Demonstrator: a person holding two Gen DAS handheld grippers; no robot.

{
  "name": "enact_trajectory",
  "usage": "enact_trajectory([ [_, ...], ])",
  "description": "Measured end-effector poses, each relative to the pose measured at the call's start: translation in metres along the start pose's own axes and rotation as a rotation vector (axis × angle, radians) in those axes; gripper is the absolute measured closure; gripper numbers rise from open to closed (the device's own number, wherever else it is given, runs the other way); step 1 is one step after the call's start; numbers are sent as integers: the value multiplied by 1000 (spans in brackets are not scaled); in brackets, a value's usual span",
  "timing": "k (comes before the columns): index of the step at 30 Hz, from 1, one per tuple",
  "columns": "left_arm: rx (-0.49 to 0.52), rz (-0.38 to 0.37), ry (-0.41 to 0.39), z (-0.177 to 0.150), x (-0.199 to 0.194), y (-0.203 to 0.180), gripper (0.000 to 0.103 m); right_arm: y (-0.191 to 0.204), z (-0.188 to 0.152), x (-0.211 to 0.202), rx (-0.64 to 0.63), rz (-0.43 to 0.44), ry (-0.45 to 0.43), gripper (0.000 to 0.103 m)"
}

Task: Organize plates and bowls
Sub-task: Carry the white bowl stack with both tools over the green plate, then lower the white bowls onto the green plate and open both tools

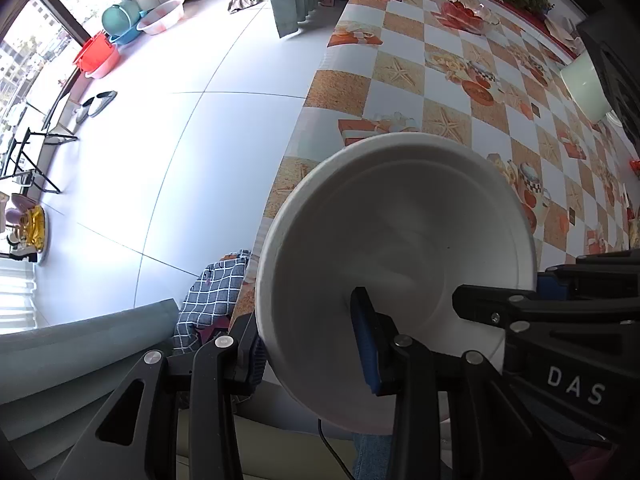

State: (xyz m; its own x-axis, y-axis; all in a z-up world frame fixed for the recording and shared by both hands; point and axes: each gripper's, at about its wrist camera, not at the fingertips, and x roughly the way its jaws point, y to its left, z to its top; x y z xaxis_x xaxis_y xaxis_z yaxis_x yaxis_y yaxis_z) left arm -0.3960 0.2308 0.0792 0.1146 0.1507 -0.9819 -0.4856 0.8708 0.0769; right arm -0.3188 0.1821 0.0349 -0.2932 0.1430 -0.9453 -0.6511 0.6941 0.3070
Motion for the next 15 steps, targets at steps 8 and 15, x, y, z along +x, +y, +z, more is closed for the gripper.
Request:
enact_trajectory([
  [8, 3, 6, 11, 0, 2, 1, 63, 0, 2, 4, -1, -3, 6, 78],
  [15, 3, -3, 30, 4, 12, 1, 63, -1, 5, 13, 0, -23, 14, 78],
])
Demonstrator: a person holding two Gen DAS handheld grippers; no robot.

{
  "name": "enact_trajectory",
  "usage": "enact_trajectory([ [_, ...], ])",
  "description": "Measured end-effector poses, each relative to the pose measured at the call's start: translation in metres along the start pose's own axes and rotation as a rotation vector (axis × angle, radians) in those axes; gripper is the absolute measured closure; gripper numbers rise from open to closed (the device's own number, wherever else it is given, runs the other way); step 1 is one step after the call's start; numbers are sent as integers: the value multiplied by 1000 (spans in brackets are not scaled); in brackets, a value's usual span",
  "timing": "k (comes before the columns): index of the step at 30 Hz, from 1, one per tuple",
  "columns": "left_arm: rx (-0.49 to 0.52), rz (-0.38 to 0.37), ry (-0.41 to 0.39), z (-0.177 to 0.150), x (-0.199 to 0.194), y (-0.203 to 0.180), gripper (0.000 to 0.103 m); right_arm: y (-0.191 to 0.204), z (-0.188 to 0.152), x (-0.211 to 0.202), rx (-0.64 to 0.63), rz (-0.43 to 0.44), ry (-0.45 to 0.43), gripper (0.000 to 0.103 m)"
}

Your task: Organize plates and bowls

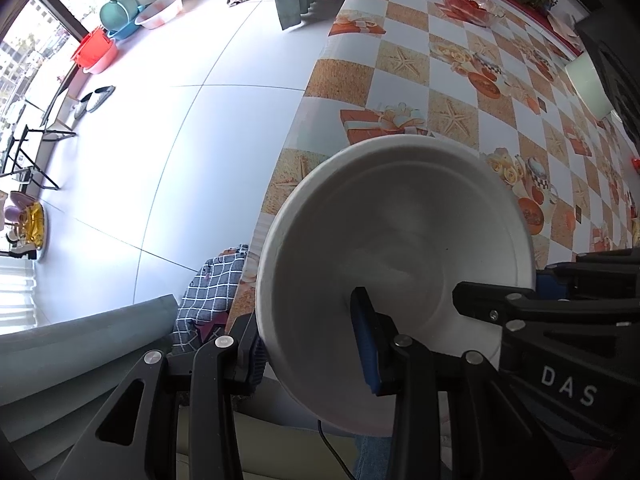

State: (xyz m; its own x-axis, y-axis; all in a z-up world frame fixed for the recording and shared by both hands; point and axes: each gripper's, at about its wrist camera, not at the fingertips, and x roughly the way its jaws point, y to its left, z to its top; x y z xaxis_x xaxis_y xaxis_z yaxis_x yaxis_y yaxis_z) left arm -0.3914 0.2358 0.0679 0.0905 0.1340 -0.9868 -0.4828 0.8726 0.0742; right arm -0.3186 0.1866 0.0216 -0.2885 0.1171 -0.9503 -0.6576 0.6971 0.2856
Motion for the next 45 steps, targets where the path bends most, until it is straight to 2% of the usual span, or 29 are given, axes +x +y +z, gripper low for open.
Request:
enact_trajectory([
  [3, -11, 1, -6, 2, 4, 1, 60, -5, 1, 3, 17, 6, 0, 78],
  [6, -26, 9, -12, 2, 5, 5, 43, -11, 0, 0, 27, 6, -5, 76],
  [7, -29, 16, -17, 1, 5, 6, 37, -13, 0, -2, 27, -1, -12, 68],
  [8, -29, 28, -24, 1, 4, 7, 32, -16, -2, -8, 27, -12, -33, 48],
  [9, -30, 47, -32, 1, 2, 8, 26, -18, -4, -14, 26, -8, -56, 33],
  [10, -29, 52, -39, 1, 0, 10, 16, -21, -5, -21, 24, -6, -82, 10],
  [11, -28, 52, -48, 1, -2, 11, 16, -23, -6, -26, 19, -8, -102, 8],
  [14, -11, 62, -95, 3, -16, 9, 16, -26, -9, -47, -2, -29, -164, 8],
  [16, 11, 97, -146, 6, -30, 4, 16, -26, -14, -61, -20, -42, -205, 8],
  [18, 26, 126, -191, 8, -44, -1, 16, -22, -18, -73, -44, -60, -241, 0],
  [20, 36, 108, -199, 10, -52, -4, 16, -17, -20, -80, -57, -95, -262, 0],
  [24, 21, 47, -162, 11, -57, -6, 16, -15, -29, -94, -50, -172, -315, 0],
  [35, 34, 60, -168, 2, -64, -15, 16, -17, -32, -89, -30, -134, -303, 0],
  [45, 47, 56, -160, 0, -64, -21, 16, -20, -36, -87, -17, -133, -296, 0],
])
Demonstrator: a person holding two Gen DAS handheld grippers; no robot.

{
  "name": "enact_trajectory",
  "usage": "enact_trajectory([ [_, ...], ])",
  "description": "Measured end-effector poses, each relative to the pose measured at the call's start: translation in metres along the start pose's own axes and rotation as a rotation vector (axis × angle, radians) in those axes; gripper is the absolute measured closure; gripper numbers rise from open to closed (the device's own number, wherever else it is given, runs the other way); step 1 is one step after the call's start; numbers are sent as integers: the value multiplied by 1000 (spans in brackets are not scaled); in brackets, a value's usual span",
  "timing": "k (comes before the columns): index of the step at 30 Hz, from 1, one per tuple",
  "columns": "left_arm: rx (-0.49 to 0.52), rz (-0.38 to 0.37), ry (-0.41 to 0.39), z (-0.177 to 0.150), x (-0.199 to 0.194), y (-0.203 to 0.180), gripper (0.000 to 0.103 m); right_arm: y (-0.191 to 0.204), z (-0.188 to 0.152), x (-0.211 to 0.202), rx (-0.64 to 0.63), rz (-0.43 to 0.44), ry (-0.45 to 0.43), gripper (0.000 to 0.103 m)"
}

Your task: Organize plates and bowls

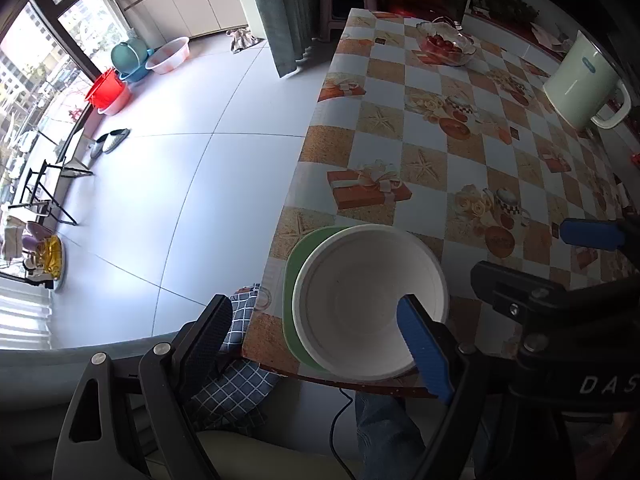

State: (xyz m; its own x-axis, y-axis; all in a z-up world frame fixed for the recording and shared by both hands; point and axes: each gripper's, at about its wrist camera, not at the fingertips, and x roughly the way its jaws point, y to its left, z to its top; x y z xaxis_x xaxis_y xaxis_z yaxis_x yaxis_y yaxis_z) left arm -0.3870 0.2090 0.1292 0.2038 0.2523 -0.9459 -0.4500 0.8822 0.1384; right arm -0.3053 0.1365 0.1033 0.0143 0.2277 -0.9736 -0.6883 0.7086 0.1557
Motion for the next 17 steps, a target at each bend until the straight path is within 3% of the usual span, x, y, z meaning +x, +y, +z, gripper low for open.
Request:
enact_trajectory([
  [13, -2, 5, 19, 0, 3, -2, 16, -4, -2, 3, 9, 10, 14, 0],
  [17, -4, -24, -21, 1, -1, -3, 16, -12, -4, 5, 26, 27, 20, 0],
])
